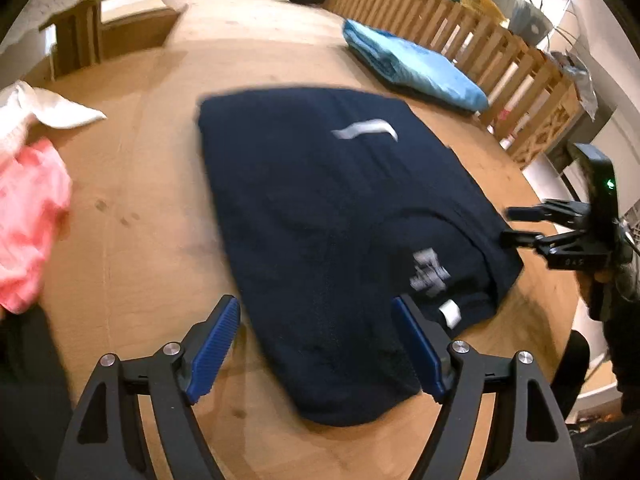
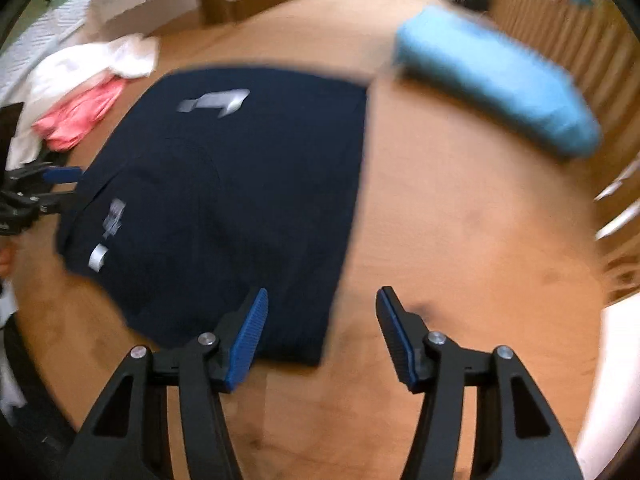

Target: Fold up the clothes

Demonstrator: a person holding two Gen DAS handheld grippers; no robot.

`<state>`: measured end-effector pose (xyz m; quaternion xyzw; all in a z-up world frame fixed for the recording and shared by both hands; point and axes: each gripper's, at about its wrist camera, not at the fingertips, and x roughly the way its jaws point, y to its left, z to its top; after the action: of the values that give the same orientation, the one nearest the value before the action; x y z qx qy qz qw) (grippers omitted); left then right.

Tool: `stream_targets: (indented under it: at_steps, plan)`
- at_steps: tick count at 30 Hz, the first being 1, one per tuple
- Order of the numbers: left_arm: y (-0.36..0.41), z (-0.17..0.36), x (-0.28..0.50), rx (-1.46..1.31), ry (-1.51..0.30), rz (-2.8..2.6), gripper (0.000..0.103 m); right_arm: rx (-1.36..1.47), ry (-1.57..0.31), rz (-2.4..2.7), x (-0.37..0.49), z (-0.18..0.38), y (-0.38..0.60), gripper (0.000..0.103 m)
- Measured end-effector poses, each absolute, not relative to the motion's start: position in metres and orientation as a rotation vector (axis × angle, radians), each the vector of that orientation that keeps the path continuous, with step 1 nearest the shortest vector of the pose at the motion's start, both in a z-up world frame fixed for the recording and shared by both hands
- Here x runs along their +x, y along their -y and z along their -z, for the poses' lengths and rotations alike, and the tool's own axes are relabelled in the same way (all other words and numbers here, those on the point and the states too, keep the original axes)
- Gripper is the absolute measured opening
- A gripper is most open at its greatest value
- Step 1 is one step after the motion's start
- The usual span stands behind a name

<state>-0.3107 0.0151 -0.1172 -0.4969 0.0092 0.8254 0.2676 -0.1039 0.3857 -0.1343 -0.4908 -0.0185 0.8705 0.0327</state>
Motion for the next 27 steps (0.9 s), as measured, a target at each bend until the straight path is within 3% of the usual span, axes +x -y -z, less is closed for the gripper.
stream_targets:
  at_steps: [2,9,15,19,24,27]
  plan:
    - [-0.006,0.110,-0.324,-1.326,-0.059,-2.262,0.076,-1.504,0.153,-2.763,-0.114,0.128,-0.363,0.039]
    - [0.008,0.097,-0.366,-1.309,-0.185,-2.307,0.076,-1.581,0.633,-2.755,-0.173,0.156,-0.313,0.035]
    - [-0.006,0.101,-0.381,-1.290,-0.347,-2.235,0.076,-1.686,0.627,-2.574,-0.149,0.158,-0.357,0.034]
    - [-0.020,0.111,-0.386,-1.247,-0.468,-2.162,0.076,-1.747,0.411,-2.536,-0.151,0.133,-0.376,0.036]
    - [-0.045,0.117,-0.392,-1.121,-0.694,-2.077,0.075,-1.744,0.349,-2.729,-0.196,0.108,-0.315,0.046]
    - [-0.041,0.112,-0.408,-1.092,-0.719,-2.095,0.075,-1.774,0.359,-2.803,-0.230,0.113,-0.270,0.046]
